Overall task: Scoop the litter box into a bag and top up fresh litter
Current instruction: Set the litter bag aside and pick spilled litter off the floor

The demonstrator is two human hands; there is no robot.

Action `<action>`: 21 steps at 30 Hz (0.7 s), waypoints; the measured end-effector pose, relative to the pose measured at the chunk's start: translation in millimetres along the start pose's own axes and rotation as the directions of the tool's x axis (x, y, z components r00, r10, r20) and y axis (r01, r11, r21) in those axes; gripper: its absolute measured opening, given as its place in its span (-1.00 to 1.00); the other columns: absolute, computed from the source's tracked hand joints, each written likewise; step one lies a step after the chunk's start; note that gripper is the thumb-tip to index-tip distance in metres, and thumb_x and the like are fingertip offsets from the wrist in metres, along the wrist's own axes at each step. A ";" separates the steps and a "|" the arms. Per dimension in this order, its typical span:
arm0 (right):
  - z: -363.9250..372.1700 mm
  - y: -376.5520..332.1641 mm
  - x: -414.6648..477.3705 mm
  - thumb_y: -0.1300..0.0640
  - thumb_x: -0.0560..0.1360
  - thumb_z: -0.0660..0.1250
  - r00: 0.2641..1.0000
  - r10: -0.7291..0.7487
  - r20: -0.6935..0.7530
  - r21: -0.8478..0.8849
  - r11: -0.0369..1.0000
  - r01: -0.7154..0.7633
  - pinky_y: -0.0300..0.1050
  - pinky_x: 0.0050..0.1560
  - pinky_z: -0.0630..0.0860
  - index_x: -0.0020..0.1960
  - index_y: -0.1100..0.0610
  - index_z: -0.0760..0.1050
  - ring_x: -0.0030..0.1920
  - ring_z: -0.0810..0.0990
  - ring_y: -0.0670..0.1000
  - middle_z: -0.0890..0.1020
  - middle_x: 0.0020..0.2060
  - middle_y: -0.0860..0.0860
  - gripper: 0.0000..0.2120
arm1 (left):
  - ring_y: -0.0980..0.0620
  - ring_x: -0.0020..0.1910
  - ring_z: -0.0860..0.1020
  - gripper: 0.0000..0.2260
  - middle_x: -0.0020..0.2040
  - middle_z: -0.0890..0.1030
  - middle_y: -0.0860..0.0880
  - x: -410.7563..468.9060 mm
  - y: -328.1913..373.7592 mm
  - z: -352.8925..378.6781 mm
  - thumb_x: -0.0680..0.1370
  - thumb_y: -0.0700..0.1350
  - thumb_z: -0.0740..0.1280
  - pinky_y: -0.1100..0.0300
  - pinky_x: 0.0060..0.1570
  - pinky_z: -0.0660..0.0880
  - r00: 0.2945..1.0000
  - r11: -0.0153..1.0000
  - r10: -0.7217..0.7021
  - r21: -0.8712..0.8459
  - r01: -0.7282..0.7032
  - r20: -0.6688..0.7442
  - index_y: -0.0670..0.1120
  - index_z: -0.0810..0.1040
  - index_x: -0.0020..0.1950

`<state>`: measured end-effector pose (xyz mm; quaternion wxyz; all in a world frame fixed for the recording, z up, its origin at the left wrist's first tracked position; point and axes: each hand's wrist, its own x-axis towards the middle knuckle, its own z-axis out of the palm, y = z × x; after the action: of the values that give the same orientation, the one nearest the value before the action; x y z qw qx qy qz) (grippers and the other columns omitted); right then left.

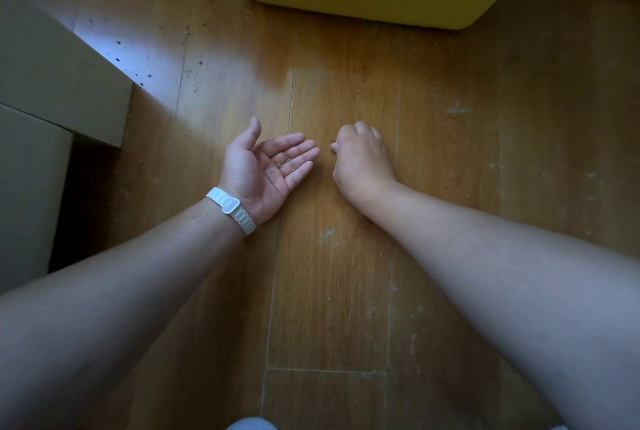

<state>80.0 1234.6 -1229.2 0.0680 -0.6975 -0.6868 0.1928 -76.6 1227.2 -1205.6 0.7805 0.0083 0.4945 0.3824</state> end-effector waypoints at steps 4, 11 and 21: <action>-6.2 -2.6 -1.5 0.17 0.61 0.21 0.998 0.032 0.047 0.046 0.998 -0.034 -0.07 0.18 0.32 0.10 0.23 0.47 0.20 0.43 0.17 0.49 0.13 0.16 -0.85 | -0.18 0.11 0.64 -0.40 0.09 0.65 -0.28 1.3 -0.7 -0.5 0.63 0.22 0.06 0.07 0.06 0.59 1.000 1.000 0.005 0.009 -0.005 0.004 -0.31 0.56 0.12; -25.2 -52.1 -33.9 0.20 0.57 0.25 0.991 -0.137 0.006 0.345 0.930 0.127 -0.07 0.03 0.32 -0.05 0.21 0.51 0.05 0.47 0.17 0.52 0.00 0.15 -0.90 | -0.19 0.20 0.53 -0.52 0.10 0.54 -0.27 5.8 -10.9 -1.6 0.62 0.18 0.11 -0.03 0.30 0.45 0.997 0.992 -0.052 -0.111 0.058 0.062 -0.26 0.49 0.06; -28.6 -27.4 -39.6 0.18 0.47 0.28 0.973 -0.180 -0.143 0.340 0.915 0.219 0.02 0.00 0.48 -0.01 0.22 0.62 -0.06 0.56 0.21 0.58 -0.10 0.17 -0.82 | -0.14 -0.14 0.69 -0.42 -0.11 0.67 -0.27 -12.1 2.8 5.0 0.68 0.10 -0.01 0.08 -0.04 0.61 0.999 0.998 -0.003 -0.057 0.006 0.049 -0.33 0.60 -0.05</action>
<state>65.5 1201.7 -1186.1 0.2489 -0.6095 -0.7039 0.2667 -77.0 1223.7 -1192.6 0.7932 -0.0059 0.4640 0.3943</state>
